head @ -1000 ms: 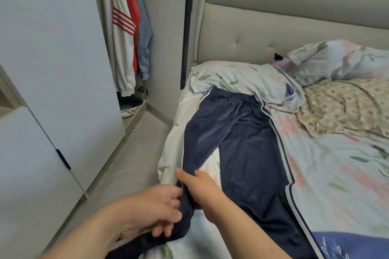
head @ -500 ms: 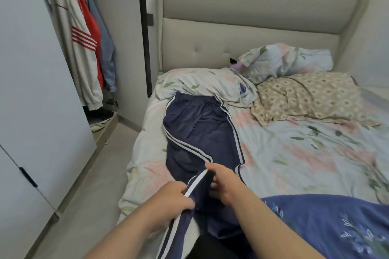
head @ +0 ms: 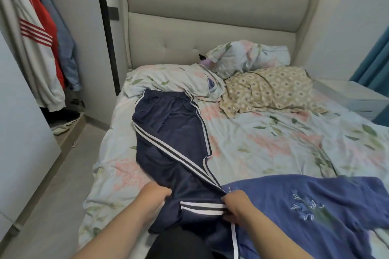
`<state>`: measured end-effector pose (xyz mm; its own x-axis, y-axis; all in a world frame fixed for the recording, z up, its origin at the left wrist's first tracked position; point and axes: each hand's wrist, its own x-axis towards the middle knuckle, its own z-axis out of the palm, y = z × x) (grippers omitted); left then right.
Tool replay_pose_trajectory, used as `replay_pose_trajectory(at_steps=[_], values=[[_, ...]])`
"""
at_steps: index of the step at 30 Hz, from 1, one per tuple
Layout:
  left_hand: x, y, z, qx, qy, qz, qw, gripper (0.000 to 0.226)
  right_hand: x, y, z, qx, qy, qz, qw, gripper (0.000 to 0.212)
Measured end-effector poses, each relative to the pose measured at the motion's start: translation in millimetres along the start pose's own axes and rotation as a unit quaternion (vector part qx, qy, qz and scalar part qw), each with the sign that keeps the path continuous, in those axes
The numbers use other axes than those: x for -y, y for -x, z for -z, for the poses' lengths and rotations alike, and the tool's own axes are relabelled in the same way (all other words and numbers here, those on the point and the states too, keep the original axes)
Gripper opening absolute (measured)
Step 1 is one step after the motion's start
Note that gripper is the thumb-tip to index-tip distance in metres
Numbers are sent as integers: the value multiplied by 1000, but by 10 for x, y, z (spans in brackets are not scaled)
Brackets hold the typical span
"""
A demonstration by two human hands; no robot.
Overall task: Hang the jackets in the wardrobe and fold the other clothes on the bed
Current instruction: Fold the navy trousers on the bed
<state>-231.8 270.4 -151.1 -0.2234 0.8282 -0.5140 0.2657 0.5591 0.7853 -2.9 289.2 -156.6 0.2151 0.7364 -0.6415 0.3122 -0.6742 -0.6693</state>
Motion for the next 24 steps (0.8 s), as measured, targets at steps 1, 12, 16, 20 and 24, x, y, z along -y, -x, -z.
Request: replay_pose_trajectory(at_steps=[1,12,16,20,24], values=[[127,-6,36,17,-20,28,999,14,-120,17,-1,-29,15,3,999,25],[183,175,-284,288,72,170,940,24,-328,332,-230,13,-96,-18,995,44],[35,324,-193,251,175,129,943,38,-45,508,-226,108,-310,-75,941,24],[-284,473,123,221,333,52,915,45,498,809,-114,274,-385,-23,881,31],[-589,817,567,208,395,-32,895,42,837,1249,-31,357,-418,27,835,39]])
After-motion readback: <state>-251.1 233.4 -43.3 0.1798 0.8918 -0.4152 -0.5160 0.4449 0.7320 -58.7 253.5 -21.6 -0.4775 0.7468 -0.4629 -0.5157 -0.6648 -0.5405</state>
